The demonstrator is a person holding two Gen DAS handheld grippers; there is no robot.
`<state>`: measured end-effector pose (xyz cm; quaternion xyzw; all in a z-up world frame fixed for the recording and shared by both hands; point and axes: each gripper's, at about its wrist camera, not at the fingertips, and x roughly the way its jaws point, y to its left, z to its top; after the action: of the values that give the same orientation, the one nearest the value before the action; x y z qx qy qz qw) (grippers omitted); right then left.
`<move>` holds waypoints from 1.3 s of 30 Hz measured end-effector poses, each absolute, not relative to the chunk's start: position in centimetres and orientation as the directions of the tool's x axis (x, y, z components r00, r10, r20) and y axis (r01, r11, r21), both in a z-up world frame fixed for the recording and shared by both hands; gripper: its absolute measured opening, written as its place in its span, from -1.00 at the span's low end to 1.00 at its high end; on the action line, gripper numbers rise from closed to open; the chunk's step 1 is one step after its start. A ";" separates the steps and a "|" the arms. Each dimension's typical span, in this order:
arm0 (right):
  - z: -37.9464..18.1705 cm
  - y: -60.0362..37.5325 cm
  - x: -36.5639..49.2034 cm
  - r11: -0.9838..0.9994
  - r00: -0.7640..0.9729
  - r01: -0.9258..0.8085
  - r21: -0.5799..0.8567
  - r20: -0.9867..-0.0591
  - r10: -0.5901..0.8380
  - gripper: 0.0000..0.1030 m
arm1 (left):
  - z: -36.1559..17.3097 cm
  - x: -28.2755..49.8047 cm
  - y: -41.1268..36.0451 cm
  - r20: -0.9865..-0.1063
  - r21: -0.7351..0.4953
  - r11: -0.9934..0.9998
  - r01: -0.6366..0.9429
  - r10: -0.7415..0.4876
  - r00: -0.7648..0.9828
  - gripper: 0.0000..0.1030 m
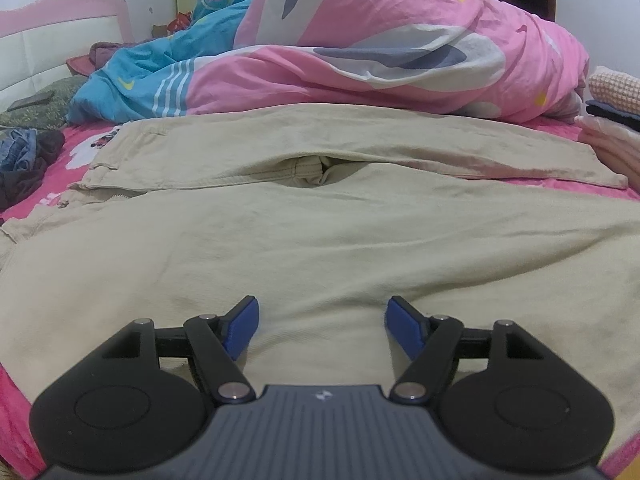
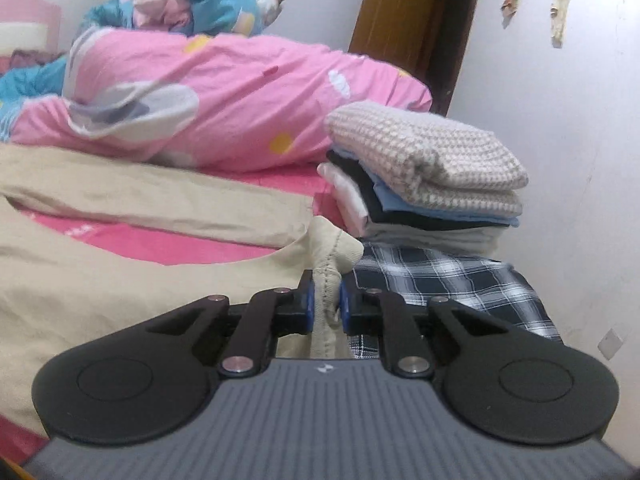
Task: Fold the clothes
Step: 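Carry the held khaki fabric with the right tool to the folded clothes stack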
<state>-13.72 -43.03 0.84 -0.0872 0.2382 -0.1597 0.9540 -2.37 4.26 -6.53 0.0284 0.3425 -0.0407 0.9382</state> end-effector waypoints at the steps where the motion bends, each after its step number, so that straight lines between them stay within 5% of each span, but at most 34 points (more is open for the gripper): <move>1: 0.4 -43.2 -13.0 0.933 0.822 0.260 -0.251 -0.449 -0.350 -0.79 | -6.5 -2.4 4.2 -0.645 0.029 0.995 0.095 -0.054 0.762 0.43; 5: -2.4 -44.8 -10.4 0.924 0.744 0.294 -0.244 -0.549 -0.382 -0.61 | -6.5 -2.3 4.1 -0.647 0.041 0.995 0.090 -0.043 0.761 0.46; 8: -2.6 -46.2 -10.6 0.900 0.733 0.369 -0.230 -0.523 -0.435 -0.26 | -6.5 -2.2 4.1 -0.648 0.044 0.995 0.088 -0.039 0.761 0.48; 11: -0.9 -47.2 -13.5 0.881 0.761 0.454 -0.135 -0.456 -0.462 -0.18 | -6.5 -2.2 4.1 -0.649 0.047 0.995 0.085 -0.034 0.760 0.49; 19: -5.0 -51.4 -25.7 0.726 0.850 0.487 0.485 -0.456 -0.265 -0.08 | -6.5 -2.1 4.0 -0.654 0.047 0.996 0.078 -0.029 0.756 0.51; 24: -11.3 -51.4 -25.9 0.586 0.885 0.432 0.685 -0.447 -0.129 -0.08 | -6.5 -2.2 4.1 -0.656 0.044 0.996 0.075 -0.028 0.754 0.51; 27: -12.6 -50.7 -25.2 0.581 0.902 0.399 0.709 -0.418 -0.109 -0.30 | -6.5 -2.2 4.0 -0.656 0.046 0.997 0.068 -0.021 0.755 0.53; 29: -12.5 -50.3 -24.8 0.608 0.912 0.369 0.703 -0.399 -0.093 -0.87 | -6.5 -2.2 4.0 -0.656 0.045 0.997 0.066 -0.020 0.754 0.53; 30: -12.2 -50.0 -24.7 0.625 0.910 0.373 0.686 -0.402 -0.102 -0.94 | -6.5 -2.1 4.0 -0.657 0.044 0.997 0.064 -0.020 0.754 0.53; 35: -8.5 -48.4 -27.3 0.683 0.892 0.419 0.599 -0.411 -0.187 -0.97 | -6.5 -2.2 4.0 -0.656 0.049 0.997 0.055 -0.010 0.755 0.53; 39: -9.5 -48.6 -28.9 0.651 0.834 0.509 0.564 -0.510 -0.210 -0.97 | -6.5 -2.1 4.2 -0.657 0.039 0.998 0.053 -0.014 0.754 0.53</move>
<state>-28.91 -48.59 -9.51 0.3652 0.2043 -0.2032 0.8852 -2.12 4.15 -6.50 0.0278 0.3503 -0.0178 0.9361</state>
